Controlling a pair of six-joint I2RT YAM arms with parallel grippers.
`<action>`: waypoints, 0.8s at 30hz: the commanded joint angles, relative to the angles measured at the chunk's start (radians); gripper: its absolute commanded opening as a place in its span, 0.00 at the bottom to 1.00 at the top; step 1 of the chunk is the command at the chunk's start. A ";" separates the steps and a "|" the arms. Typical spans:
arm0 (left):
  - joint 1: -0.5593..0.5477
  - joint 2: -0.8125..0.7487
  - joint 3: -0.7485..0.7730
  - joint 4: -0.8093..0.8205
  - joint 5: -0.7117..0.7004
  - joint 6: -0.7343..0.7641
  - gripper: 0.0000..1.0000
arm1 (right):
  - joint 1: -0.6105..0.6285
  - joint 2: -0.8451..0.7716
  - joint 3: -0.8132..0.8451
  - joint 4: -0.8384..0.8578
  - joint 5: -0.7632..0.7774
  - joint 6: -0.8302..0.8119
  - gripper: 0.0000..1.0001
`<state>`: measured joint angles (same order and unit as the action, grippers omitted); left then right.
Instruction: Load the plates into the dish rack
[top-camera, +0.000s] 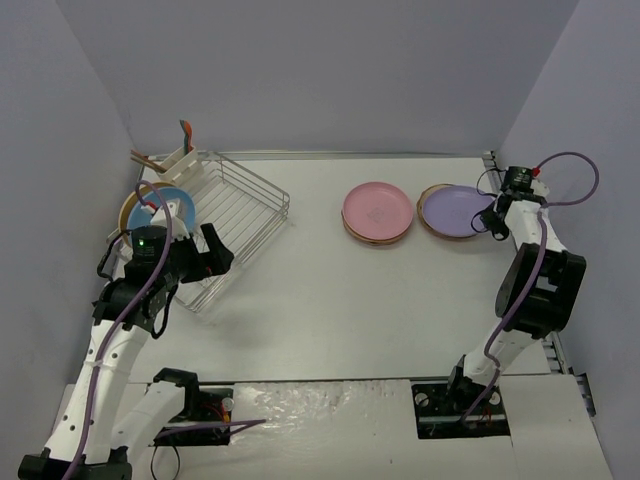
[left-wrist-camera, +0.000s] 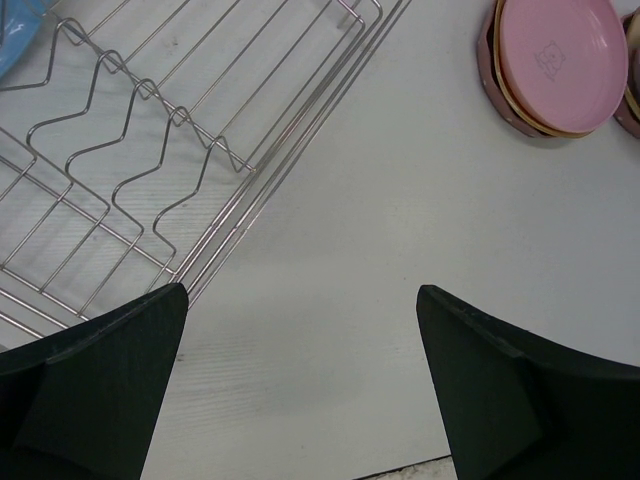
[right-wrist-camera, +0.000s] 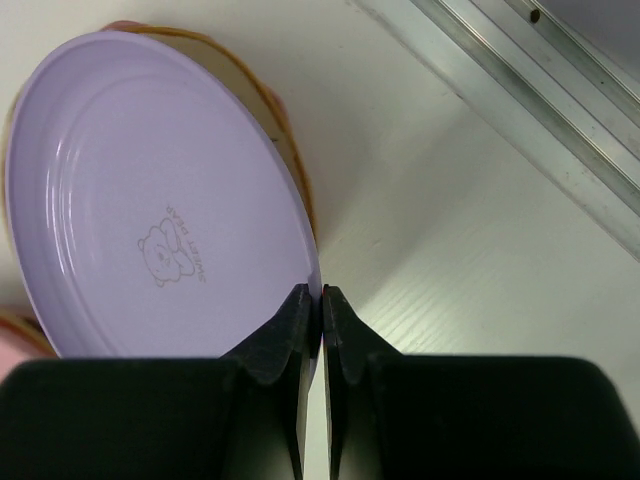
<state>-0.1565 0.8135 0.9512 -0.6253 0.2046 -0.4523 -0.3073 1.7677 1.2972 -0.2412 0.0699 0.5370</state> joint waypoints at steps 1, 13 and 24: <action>-0.008 0.024 0.068 0.128 0.059 -0.091 0.97 | -0.003 -0.160 0.047 -0.001 -0.108 -0.025 0.00; -0.247 0.197 0.192 0.396 0.037 -0.329 0.97 | 0.222 -0.425 -0.045 0.099 -0.360 -0.025 0.00; -0.468 0.418 0.367 0.460 -0.108 -0.388 0.97 | 0.492 -0.583 -0.201 0.212 -0.474 0.001 0.00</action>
<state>-0.5855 1.1854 1.2249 -0.2442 0.1551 -0.8008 0.1398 1.2454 1.1069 -0.1490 -0.3473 0.5334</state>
